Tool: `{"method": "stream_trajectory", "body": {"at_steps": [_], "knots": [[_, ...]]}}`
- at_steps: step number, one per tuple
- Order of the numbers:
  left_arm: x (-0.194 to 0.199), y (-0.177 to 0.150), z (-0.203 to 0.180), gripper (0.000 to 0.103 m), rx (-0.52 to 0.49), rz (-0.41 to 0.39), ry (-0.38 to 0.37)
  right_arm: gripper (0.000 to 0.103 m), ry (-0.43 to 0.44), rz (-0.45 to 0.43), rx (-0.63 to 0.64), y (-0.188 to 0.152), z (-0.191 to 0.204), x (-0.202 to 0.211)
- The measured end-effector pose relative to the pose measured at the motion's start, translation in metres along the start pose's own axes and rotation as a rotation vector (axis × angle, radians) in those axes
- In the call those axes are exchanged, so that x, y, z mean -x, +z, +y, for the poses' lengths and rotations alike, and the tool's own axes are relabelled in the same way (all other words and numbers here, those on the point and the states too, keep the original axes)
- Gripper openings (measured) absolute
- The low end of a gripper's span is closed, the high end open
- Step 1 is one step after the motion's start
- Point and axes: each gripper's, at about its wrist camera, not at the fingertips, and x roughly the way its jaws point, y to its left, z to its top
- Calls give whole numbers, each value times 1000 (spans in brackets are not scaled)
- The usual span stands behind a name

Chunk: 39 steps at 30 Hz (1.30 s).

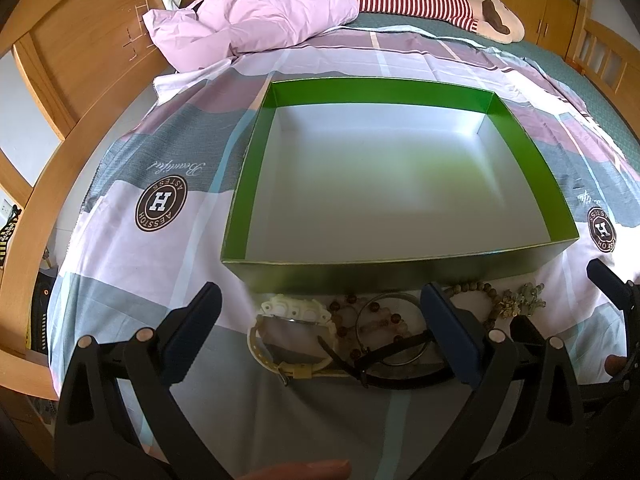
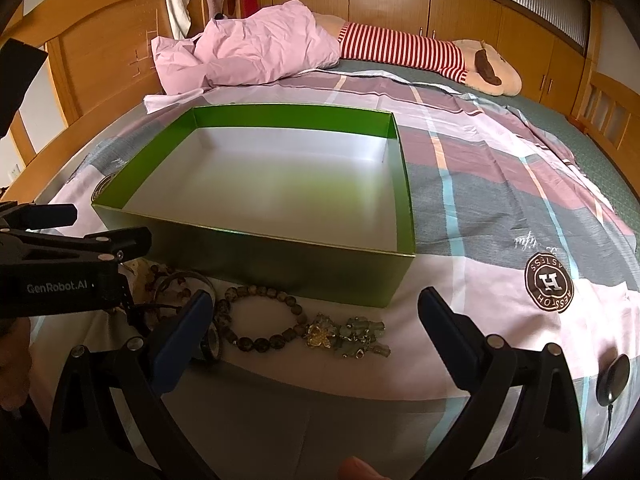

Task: Organize jewelry

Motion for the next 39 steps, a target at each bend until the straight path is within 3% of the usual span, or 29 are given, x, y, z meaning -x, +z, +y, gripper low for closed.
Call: {"method": "stream_trajectory", "body": {"at_steps": [17,25,29,33,38,39], "knots": [[-5,-1,0,99,-18,24,15,100,-2,18,17,-3,2,-5],[-8,0,4,99,-12,37,45,100,-54,40,74,-5,5,-10],[-9,0,6,91,-9,50,32,99,-50,61,70,-6,4,-14],[-12,-2,4,81,-24,76,4,88,-31,106,51,-9,0,-21],[-11,-6,-3,74,-56,82,-31,63,11,164,29,-14,-1,-32],[-11,-7,-4,73,-61,89,-40,53,19,170,26,-16,-1,-33]]}}
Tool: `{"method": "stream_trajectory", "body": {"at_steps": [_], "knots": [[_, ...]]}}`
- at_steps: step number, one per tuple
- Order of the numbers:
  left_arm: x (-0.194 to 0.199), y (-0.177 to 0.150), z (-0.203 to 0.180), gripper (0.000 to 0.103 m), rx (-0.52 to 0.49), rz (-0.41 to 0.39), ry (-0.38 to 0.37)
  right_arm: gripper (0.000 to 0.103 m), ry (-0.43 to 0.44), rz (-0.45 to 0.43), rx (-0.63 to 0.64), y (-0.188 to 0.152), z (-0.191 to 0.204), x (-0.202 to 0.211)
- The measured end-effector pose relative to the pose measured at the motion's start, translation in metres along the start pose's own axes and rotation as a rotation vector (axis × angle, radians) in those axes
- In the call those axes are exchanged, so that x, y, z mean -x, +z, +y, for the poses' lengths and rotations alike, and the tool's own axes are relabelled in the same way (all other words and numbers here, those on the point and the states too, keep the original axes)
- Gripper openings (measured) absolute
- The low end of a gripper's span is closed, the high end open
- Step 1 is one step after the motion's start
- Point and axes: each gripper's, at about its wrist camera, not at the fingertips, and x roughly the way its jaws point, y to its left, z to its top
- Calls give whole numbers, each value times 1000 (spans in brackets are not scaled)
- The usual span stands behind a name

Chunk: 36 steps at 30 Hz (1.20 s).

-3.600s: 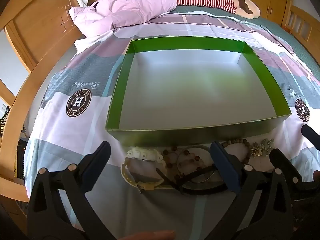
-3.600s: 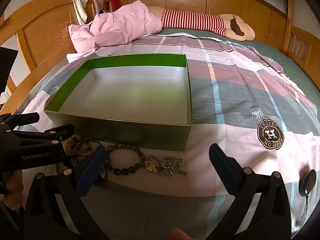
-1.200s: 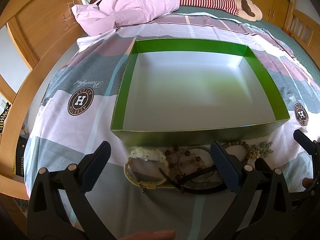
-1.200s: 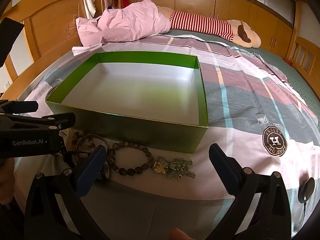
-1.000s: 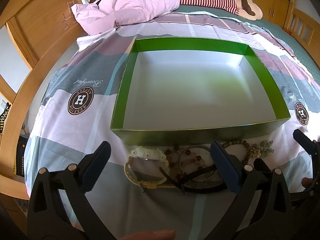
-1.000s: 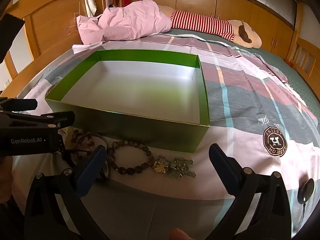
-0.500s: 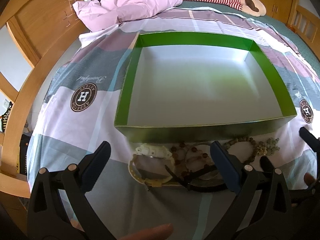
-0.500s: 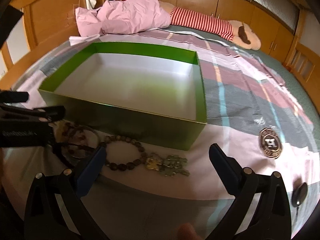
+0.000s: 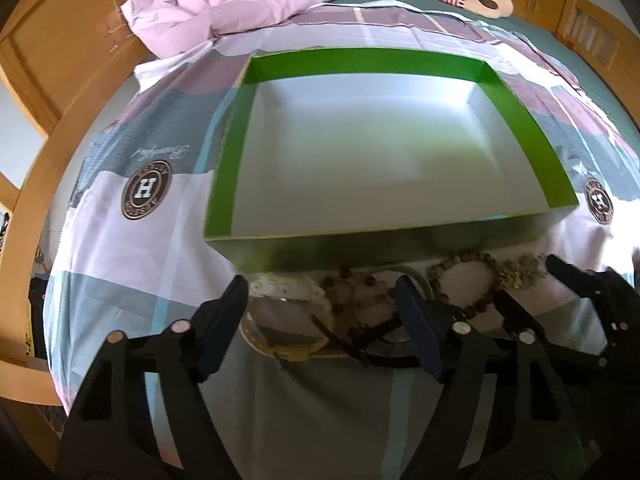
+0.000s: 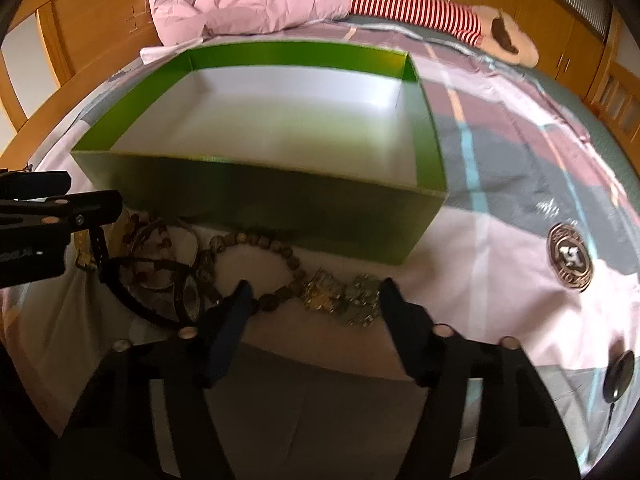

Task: Organize jewelry
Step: 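Grasp the white watch with the left tool while the right tool grasps the black watch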

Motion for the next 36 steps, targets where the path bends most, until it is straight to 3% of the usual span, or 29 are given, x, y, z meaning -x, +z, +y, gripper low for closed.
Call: {"method": "stream_trajectory", "body": {"at_steps": [2,3,5,10,17,20,24,26,28,29,33,36], "knots": [[-2,-1,0,63,-6,19,-19,38,3,18,-6,-3,-1,-4],[-4,-2,0,61,-5,31,-29,25,-13,28,-4,-3,0,-6],[-7,-4,3,53,4,55,-48,17,-19,20,-7,-5,-2,-5],[-11,-4,22,51,61,81,-65,9,24,12,-64,-3,-13,1],[-22,-2,41,51,144,128,-99,9,91,-38,-128,2,-31,23],[-26,-2,38,51,135,144,-116,9,124,-56,-128,5,-34,32],[-31,-6,24,52,96,164,-150,10,94,-29,-125,6,-35,32],[-31,-8,16,57,71,163,-157,19,84,-12,-129,5,-38,30],[-32,-8,11,60,53,161,-146,39,86,-7,-121,4,-35,29],[-34,-8,11,60,57,166,-135,40,92,-10,-114,4,-34,30],[-46,-6,26,56,138,198,-124,40,232,-14,-77,2,-15,30],[-53,-4,42,51,233,221,-166,40,316,-13,-27,5,9,25]]}}
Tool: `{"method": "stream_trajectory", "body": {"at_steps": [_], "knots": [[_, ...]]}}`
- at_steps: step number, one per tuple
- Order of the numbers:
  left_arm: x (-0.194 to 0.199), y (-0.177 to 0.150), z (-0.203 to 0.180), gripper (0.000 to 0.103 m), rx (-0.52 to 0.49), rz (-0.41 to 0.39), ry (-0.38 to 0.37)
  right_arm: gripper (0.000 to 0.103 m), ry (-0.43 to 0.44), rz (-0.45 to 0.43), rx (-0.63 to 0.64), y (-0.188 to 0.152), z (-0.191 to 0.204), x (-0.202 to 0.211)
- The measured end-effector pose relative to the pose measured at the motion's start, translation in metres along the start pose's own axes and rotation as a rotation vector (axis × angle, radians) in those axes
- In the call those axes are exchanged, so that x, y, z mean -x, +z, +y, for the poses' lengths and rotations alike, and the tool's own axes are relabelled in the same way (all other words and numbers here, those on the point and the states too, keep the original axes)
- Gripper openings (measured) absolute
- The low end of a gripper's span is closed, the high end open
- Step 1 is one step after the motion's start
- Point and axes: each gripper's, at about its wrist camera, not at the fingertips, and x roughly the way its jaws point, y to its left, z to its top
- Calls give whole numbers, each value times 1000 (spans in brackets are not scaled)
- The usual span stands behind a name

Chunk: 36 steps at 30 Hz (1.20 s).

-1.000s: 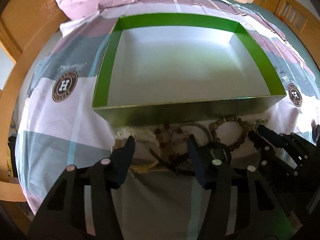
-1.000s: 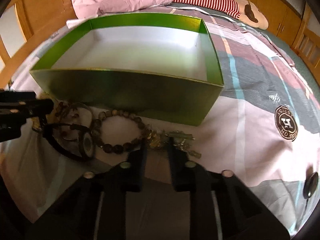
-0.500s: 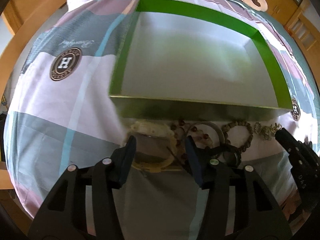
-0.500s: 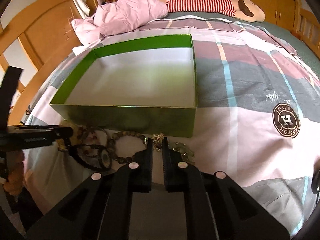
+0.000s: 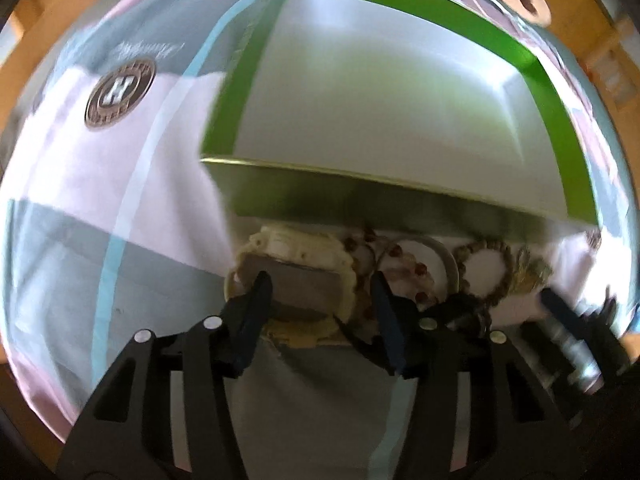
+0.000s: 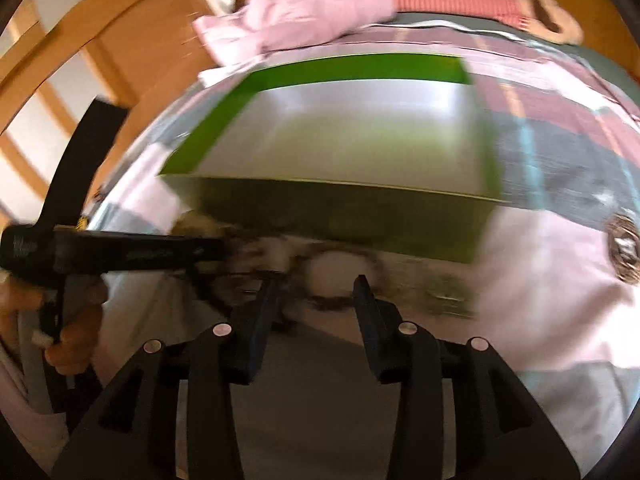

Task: Organize jewelry
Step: 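Grasp the white watch with the left tool while the right tool grasps the black watch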

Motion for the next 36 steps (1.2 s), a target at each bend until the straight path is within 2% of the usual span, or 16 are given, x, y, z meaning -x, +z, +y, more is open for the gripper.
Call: {"method": "stream_trajectory", "body": {"at_steps": [3,4,5,6,14,19,25,28,30,33,36], "knots": [[3,3,3,51,17,-15,-6,39,29,44,28,-2,15,-19],[3,3,3,52,14,-18,-3,19,16,65,36,-5,18,-25],[4,2,2,52,11,-19,-3,11,1,77,42,-7,19,-29],[4,2,2,52,10,-18,-7,10,-10,86,45,-9,19,-31],[19,-2,17,53,34,-33,-33,8,-79,8,-23,-3,-9,11],[21,-4,21,53,33,-34,-26,8,-182,0,-88,-2,-31,17],[25,1,37,54,91,-43,-48,8,-184,19,-86,-6,-33,12],[31,5,44,64,117,-75,-49,8,-180,18,-84,-5,-33,12],[37,6,50,65,133,-100,-35,8,-182,19,-83,-6,-32,12],[36,6,54,71,136,-87,-34,8,-180,24,-84,-5,-32,11],[24,3,39,74,85,-58,-5,8,-181,31,-81,-5,-30,9]]}}
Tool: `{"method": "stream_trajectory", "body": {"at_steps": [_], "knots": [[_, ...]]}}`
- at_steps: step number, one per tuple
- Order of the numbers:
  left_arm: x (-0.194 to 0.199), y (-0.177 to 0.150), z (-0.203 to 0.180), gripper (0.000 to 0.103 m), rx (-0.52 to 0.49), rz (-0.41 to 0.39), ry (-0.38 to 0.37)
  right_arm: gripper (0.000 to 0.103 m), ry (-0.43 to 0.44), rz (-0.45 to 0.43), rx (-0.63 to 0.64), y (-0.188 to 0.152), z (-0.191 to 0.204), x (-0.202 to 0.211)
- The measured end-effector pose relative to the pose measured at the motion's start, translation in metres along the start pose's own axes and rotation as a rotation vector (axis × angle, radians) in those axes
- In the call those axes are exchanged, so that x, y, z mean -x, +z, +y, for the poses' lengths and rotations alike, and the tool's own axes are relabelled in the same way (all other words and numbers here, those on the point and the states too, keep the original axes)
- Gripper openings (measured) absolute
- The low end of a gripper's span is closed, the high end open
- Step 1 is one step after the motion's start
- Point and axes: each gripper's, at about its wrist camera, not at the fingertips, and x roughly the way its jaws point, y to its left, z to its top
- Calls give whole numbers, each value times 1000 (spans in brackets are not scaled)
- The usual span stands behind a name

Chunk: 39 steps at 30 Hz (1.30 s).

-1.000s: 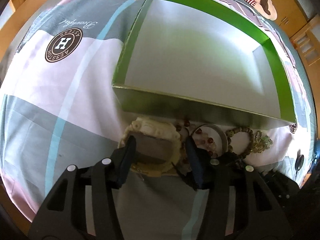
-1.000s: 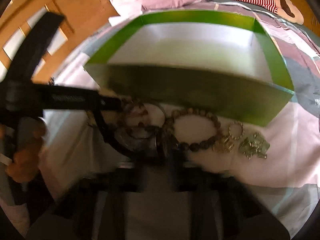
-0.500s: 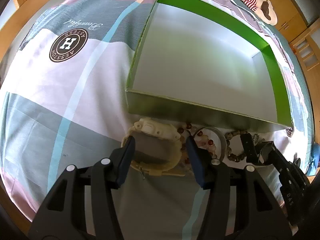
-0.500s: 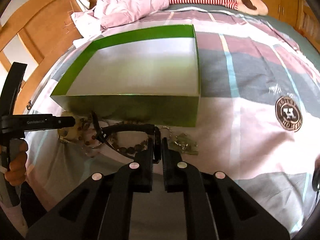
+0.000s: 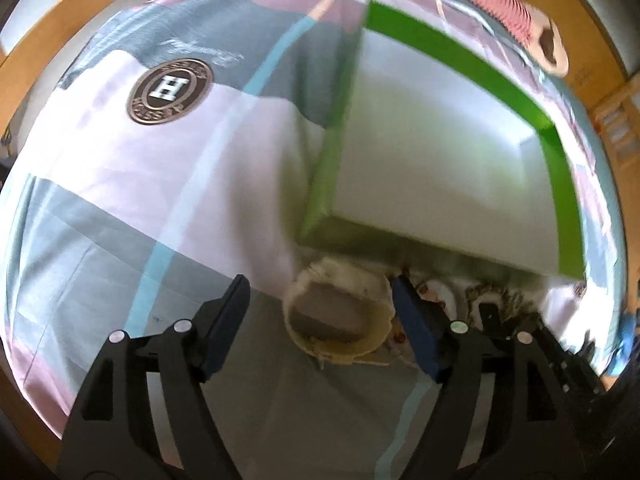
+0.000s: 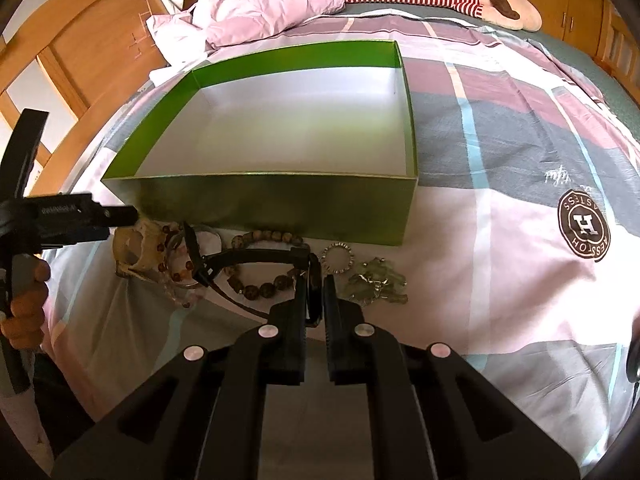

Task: Organize jewelry
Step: 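Grasp the white watch with the left tool while the right tool grasps the black watch, then lower both watches into the box and open both tools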

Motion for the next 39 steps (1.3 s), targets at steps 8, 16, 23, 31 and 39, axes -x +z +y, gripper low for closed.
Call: {"method": "stream_trajectory", "body": {"at_steps": [8,16,23,31,39], "knots": [[-26,-5,-24,68,-84,38,74,9,-2,1,6,-1,2,-1],[-9,-7,-24,64,-83,-5,49,9,7,-11,17,-1,5,3],[43,-15,-28,64,-148,-122,-21,9,74,-55,-3,6,5,25],[77,32,-73,64,-248,-283,-32,9,61,-208,47,74,6,56],[25,66,-75,64,-226,-263,30,9,41,-146,-48,90,-25,-10]]}}
